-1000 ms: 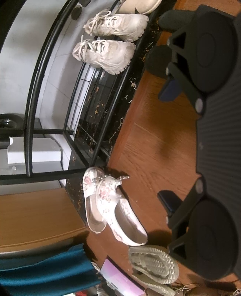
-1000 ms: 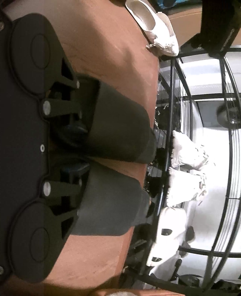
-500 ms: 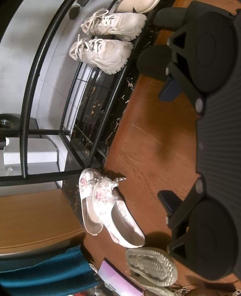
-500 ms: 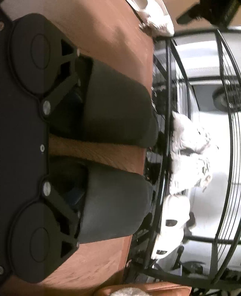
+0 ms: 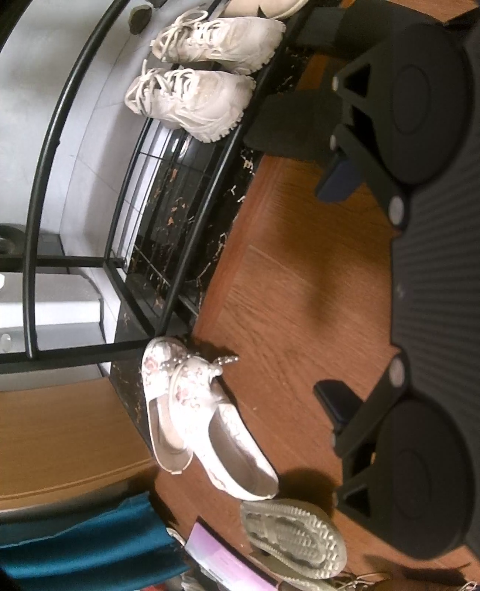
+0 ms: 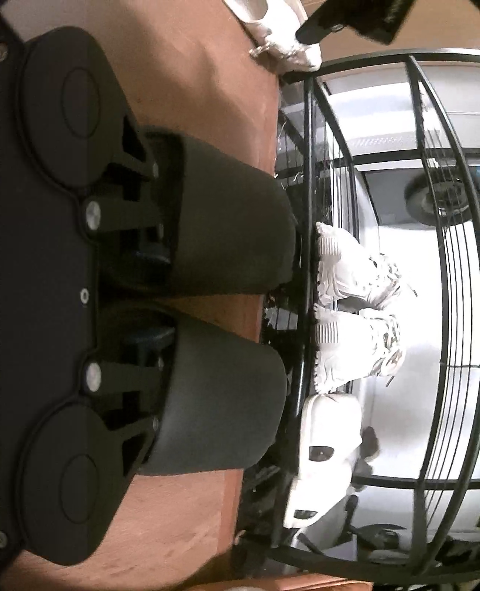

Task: Organize scattered shoes
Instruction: 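Lift the black slippers up toward the upper rack shelf with the right tool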

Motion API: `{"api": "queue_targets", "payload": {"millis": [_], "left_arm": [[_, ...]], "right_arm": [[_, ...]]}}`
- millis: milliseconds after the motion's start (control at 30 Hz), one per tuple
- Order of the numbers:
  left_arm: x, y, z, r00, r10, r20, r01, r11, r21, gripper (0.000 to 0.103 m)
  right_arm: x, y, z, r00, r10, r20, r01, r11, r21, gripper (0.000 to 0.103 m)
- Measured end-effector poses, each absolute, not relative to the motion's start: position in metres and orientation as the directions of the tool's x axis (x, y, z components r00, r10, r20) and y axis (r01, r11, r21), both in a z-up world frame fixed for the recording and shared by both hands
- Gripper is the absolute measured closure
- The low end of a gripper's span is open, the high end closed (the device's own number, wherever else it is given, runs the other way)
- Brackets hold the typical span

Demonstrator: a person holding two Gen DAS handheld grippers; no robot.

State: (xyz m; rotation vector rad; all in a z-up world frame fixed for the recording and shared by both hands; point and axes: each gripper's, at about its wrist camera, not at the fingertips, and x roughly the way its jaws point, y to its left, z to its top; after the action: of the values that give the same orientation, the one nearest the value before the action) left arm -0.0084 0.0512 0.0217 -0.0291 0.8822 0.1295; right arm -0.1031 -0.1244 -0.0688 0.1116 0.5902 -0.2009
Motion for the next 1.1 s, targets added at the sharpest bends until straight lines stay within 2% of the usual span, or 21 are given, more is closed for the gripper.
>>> {"api": "queue_targets", "payload": {"millis": [100, 367, 633, 900, 1100], "left_arm": [[-0.009, 0.052, 0.022, 0.629, 0.103, -0.771, -0.128, 0.991, 0.027, 0.001], [-0.015, 0.052, 0.029, 0.655, 0.075, -0.751, -0.111, 0.994, 0.003, 0.001], [-0.022, 0.046, 0.035, 0.687, 0.025, -0.727, -0.049, 0.999, -0.012, 0.001], [-0.029, 0.041, 0.041, 0.713, -0.025, -0.700, 0.010, 1.000, -0.026, 0.001], [-0.031, 0.039, 0.045, 0.729, -0.054, -0.682, 0.038, 0.999, -0.039, 0.001]], "right_arm": [[-0.115, -0.123, -0.054, 0.801, -0.136, -0.583, 0.247, 0.962, 0.114, 0.077], [-0.157, -0.133, -0.011, 0.765, -0.076, -0.640, 0.322, 0.905, 0.277, 0.078], [-0.217, -0.151, 0.019, 0.800, -0.075, -0.596, 0.391, 0.818, 0.422, 0.078], [-0.246, -0.156, 0.043, 0.846, -0.137, -0.515, 0.389, 0.820, 0.421, 0.078], [-0.257, -0.148, 0.064, 0.884, -0.165, -0.438, 0.341, 0.868, 0.361, 0.078]]}}
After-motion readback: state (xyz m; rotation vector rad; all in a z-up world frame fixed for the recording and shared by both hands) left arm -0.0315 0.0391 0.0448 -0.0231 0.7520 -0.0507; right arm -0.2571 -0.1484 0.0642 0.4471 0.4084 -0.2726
